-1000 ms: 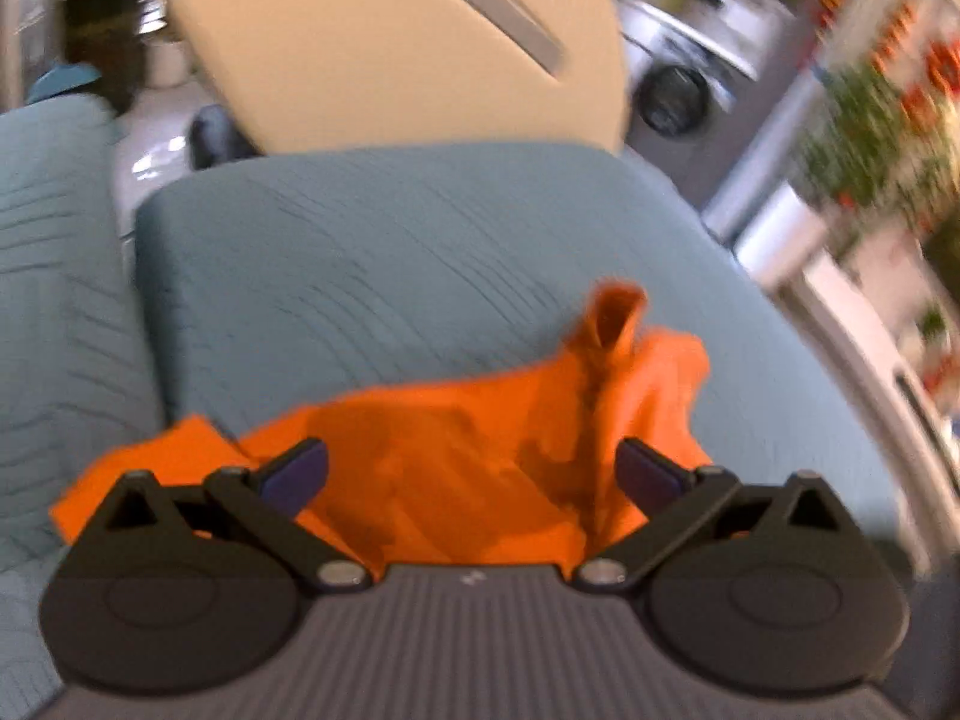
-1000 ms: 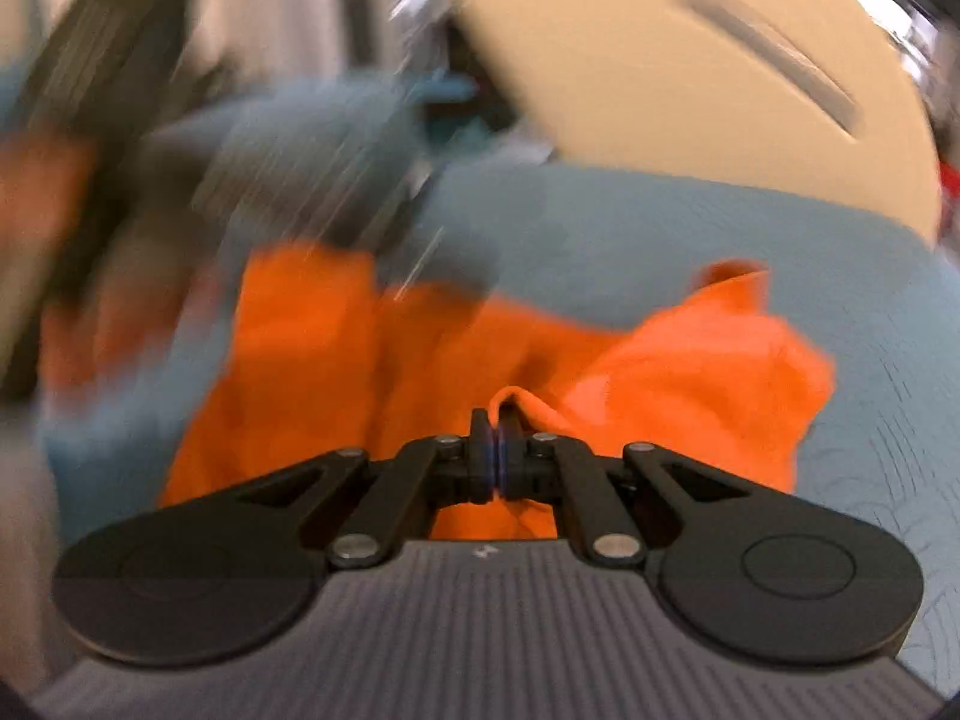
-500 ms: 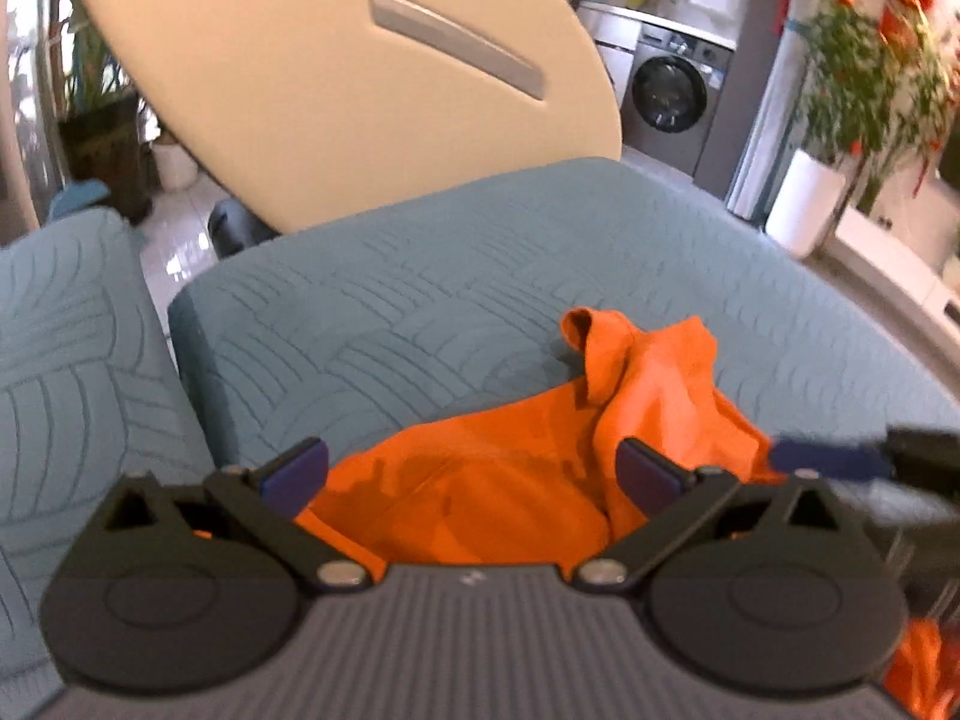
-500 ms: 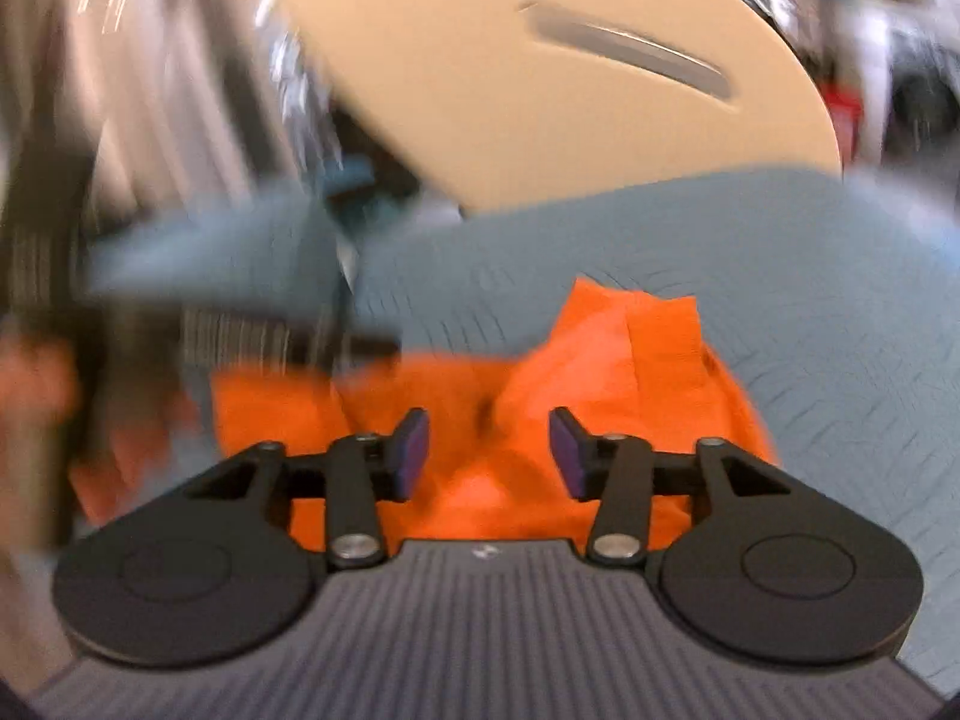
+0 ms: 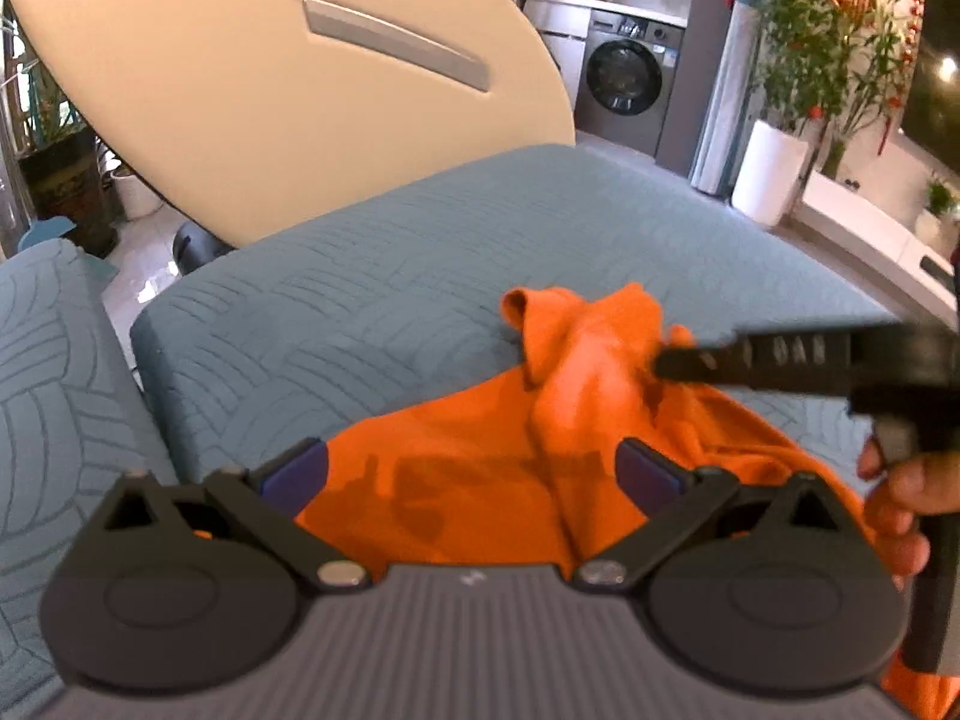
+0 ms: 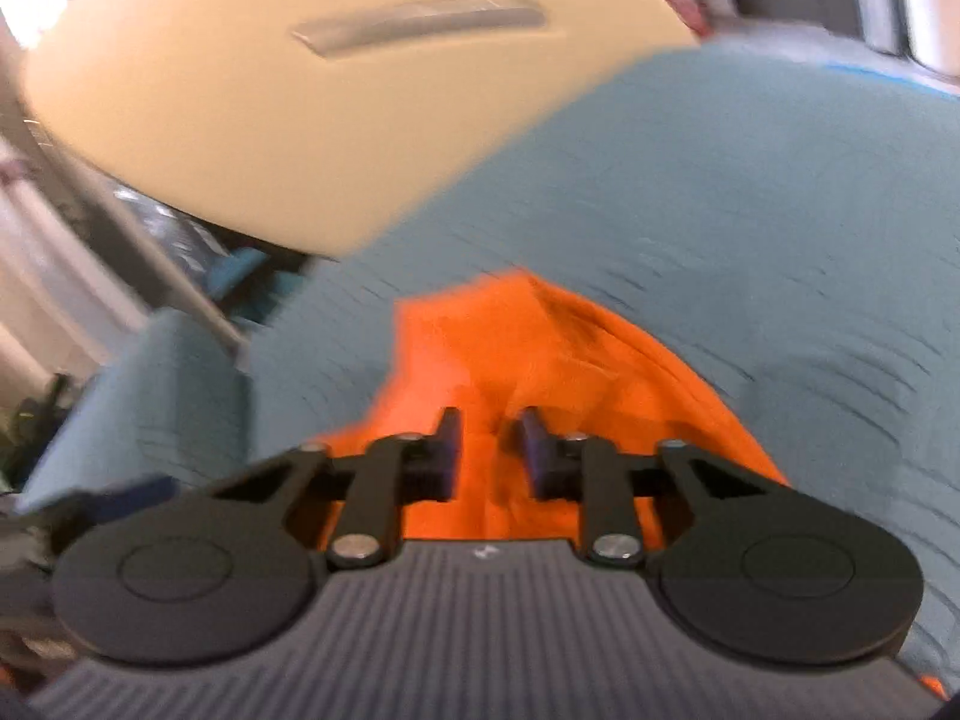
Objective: Fold clothes
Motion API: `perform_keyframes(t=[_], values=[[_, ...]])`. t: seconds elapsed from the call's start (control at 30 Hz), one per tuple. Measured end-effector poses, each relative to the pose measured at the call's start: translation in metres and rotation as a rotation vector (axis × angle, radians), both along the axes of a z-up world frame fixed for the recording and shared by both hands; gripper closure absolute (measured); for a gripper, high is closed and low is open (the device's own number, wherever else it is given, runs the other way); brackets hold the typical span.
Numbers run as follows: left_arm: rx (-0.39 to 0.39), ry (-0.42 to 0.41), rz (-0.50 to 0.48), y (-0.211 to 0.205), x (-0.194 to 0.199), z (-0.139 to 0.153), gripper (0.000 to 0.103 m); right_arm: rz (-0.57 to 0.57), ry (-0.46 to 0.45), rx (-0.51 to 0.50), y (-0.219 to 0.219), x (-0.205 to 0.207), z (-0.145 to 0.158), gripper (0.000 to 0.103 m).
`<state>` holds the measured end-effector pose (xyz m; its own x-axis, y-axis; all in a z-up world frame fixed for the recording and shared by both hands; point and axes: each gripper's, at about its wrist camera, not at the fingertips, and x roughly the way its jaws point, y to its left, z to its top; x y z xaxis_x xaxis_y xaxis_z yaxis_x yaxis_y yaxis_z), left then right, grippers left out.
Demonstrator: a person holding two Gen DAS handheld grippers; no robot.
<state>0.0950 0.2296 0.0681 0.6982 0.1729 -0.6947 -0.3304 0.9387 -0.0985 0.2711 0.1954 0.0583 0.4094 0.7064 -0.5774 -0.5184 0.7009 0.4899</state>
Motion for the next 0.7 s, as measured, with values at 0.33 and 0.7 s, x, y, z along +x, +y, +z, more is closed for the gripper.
perform_keyframes(t=[0.33,0.7], values=[[-0.032,0.012,0.029,0.008,0.002,-0.009,0.0,-0.028,-0.029,0.102,-0.003,-0.017,0.039,0.051],[0.341,-0.089,-0.097,-0.086,0.005,-0.032,0.005,0.018,-0.577,-0.687,-0.105,-0.264,-0.016,0.052]])
